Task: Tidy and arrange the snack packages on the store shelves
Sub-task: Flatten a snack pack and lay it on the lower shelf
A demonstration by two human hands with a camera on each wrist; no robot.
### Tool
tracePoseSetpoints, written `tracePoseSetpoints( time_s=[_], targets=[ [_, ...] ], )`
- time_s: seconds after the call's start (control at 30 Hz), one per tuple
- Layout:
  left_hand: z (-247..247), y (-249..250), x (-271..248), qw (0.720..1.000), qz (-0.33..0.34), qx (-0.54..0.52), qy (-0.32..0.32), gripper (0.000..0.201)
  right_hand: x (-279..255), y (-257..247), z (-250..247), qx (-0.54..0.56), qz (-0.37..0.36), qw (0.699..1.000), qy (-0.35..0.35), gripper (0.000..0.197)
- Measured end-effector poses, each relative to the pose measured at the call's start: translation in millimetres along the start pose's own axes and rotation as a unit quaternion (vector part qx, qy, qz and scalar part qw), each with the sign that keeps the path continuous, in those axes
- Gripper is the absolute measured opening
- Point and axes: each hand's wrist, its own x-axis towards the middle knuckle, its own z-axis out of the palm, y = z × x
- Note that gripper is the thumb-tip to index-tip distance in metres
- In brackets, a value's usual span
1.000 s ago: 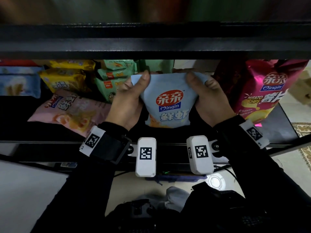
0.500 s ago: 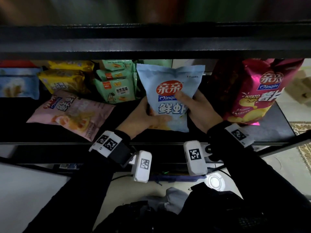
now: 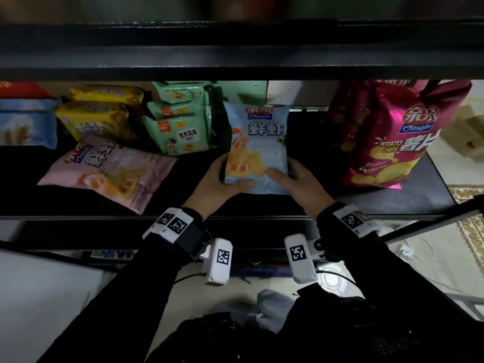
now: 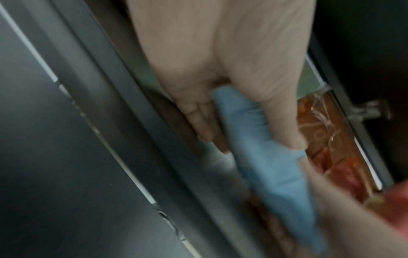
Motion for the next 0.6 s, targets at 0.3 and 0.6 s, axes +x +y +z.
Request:
tracePoseSetpoints(
  time_s=[0.3, 0.6],
  targets=[
    [-12, -5, 2, 0.999, -0.029, 0.007, -0.034, 0.081, -3, 9, -13, -0.013, 0.01, 0.999, -0.036, 0.066],
    [-20, -7, -8, 0.994, -0.018, -0.013, -0.108, 0.086, -6, 7, -27, 0.002, 0.051, 0.993, -0.105, 0.069]
  ],
)
